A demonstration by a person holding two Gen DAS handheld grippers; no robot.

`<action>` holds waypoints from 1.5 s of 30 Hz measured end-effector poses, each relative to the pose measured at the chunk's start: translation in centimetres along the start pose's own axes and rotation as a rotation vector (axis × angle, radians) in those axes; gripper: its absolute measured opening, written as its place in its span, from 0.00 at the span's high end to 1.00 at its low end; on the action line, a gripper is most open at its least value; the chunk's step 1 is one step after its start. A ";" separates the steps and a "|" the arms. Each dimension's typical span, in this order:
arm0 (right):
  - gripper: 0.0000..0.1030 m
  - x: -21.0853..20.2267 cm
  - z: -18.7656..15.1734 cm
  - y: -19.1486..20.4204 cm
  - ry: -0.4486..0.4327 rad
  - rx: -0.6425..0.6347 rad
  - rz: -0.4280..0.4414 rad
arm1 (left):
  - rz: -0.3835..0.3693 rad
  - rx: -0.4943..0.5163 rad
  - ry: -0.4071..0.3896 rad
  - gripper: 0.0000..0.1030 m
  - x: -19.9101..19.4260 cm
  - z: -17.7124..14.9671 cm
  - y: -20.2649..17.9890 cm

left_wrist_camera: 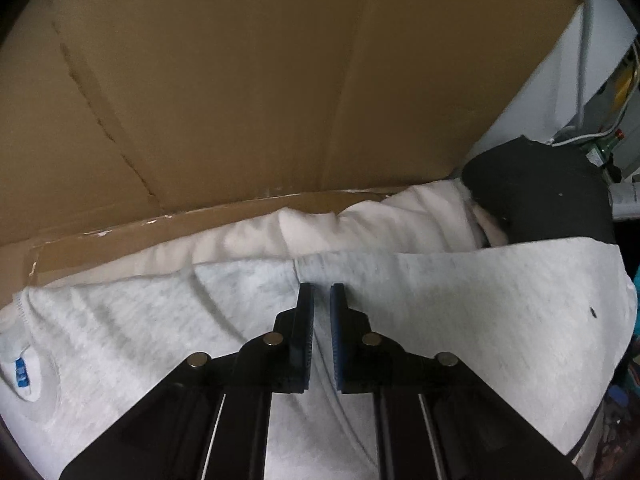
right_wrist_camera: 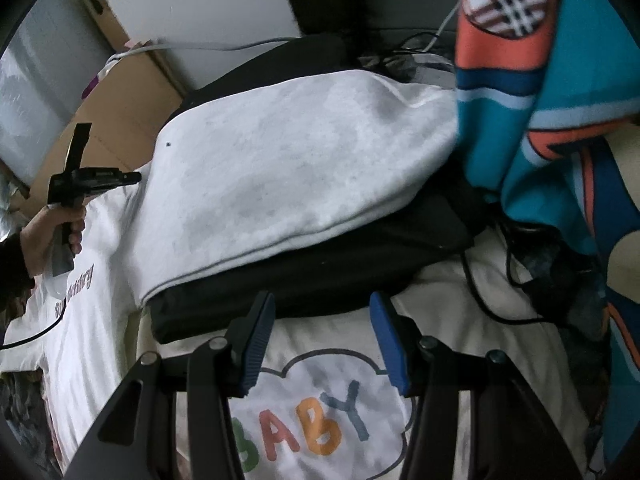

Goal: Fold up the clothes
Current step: 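Close the right tool on the grey sleeve while the left tool holds the shoulder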

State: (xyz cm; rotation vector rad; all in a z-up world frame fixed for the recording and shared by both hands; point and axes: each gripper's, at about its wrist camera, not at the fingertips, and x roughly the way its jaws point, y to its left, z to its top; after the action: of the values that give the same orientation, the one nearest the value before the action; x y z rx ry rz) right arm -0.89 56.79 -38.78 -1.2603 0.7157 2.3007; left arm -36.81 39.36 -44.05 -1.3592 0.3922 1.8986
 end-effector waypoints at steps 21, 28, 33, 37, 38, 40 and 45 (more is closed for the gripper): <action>0.53 1.8 1.7 -1.4 -0.018 0.099 0.065 | -0.044 -0.021 -0.001 0.93 -2.2 1.2 1.4; 0.53 2.2 2.4 -1.4 -0.031 0.143 0.100 | -0.106 -0.050 -0.014 0.93 -5.4 -3.9 0.3; 0.53 2.1 3.0 -1.5 -0.045 0.185 0.113 | -0.135 -0.066 -0.023 0.93 -6.2 -6.2 -2.2; 0.53 2.4 3.4 -1.9 -0.035 0.221 0.112 | -0.154 -0.036 -0.016 0.93 -6.7 -7.6 -4.2; 0.53 2.4 3.4 -1.9 -0.035 0.224 0.107 | -0.153 -0.033 -0.013 0.93 -6.7 -7.9 -4.6; 0.53 2.5 3.4 -2.0 -0.037 0.232 0.102 | -0.151 -0.035 -0.004 0.93 -6.2 -8.5 -5.1; 0.59 3.1 3.4 -2.1 -0.037 0.250 0.094 | -0.176 -0.078 0.028 0.93 -4.9 -10.5 -5.7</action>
State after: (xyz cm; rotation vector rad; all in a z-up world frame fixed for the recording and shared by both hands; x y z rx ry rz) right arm -3.36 60.87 -40.36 -1.0880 1.0325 2.2173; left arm -24.89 34.65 -42.69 -1.4242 0.2061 1.7673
